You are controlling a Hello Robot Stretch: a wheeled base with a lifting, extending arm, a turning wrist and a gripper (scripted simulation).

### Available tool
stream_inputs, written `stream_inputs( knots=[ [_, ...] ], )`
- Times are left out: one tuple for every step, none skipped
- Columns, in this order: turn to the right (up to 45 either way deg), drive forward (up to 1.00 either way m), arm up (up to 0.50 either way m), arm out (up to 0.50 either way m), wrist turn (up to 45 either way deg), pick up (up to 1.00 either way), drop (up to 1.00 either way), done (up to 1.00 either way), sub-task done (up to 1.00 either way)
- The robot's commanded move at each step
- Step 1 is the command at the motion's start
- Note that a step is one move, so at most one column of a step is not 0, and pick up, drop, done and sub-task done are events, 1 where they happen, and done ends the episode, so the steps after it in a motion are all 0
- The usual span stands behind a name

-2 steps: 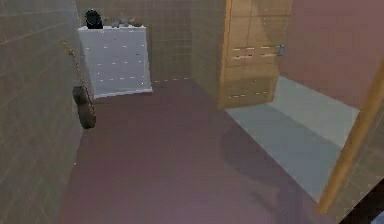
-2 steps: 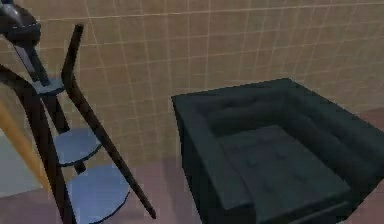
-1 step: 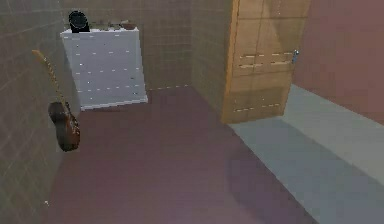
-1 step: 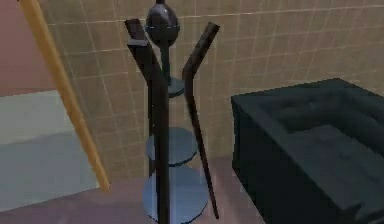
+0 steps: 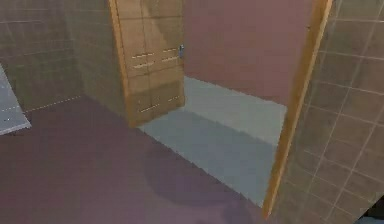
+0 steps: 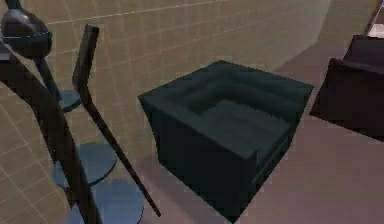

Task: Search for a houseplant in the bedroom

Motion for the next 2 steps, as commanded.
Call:
stream_inputs(
  knots=[
    [0.0, 1.00, 0.00, 0.00, 0.0, 0.00, 0.00, 0.00, 0.00],
    [9.0, 0.00, 0.00, 0.00, 0.0, 0.00, 0.00, 0.00, 0.00]
  ],
)
